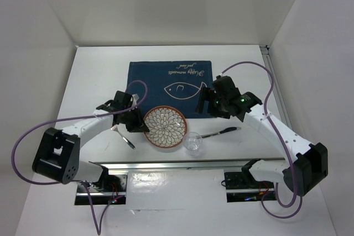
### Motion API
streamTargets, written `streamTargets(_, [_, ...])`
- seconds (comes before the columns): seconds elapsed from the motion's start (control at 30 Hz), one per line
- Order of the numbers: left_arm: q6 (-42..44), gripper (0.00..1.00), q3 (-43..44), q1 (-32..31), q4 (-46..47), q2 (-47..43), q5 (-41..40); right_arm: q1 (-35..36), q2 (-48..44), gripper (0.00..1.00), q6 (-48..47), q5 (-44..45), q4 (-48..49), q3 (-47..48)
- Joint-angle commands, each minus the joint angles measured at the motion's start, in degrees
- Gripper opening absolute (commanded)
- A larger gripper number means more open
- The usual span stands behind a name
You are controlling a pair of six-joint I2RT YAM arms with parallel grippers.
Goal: Set the dinner table for one person
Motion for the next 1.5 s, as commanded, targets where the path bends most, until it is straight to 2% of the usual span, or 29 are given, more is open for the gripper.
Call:
streamTargets(0.0, [7.1,0.00,5.2,-0.5,-10.3,-6.1,-1.4,0.1,0.3,1.00,0.1,2.0,-1.2,3.0])
streamTargets(0.13, [7.7,0.00,13.1,-0.5,-15.3,-12.0,-1.6,0.1,1.6,1.00,-1.0,2.0,-1.2,3.5])
streamTargets(0.27, [5.8,0.00,25.8,0.1,-17.4,-8.8,-2.1,0.1,3.6,1.00,-1.0,1.4,0.2,4.6])
streamTargets(0.37, [4.1,0.00,33.1,0.8,-16.7,-1.8,-2.6,0.1,4.3,1.00,-1.5,1.4,0.2,5.2])
streamTargets(0.63, [1.3,0.00,43.2,3.3,-5.0,16.8,4.4,-1.8,4.3,1.00,-2.7,3.1,-1.0,6.9])
streamTargets(0.8, [0.8,0.00,50.1,4.5,-2.4,26.2,7.7,-4.6,3.1,1.00,-3.9,2.5,-1.6,7.5])
streamTargets(0.93, [1.3,0.00,57.4,4.5,-7.0,33.5,8.5,-7.6,3.1,1.00,-6.0,-0.4,-1.6,6.2])
streamTargets(1.1, [0.3,0.00,56.1,5.0,-4.5,37.3,9.8,-8.9,3.7,1.00,-6.0,-1.0,-1.6,5.7])
streamTargets(1.23, [-1.7,0.00,52.5,5.6,1.0,38.0,11.0,-10.0,3.7,1.00,-7.1,-1.0,-1.6,5.7])
streamTargets(1.47, [-2.3,0.00,50.3,6.1,2.1,39.7,11.0,-10.5,3.7,1.00,-7.6,-1.0,-1.6,5.7])
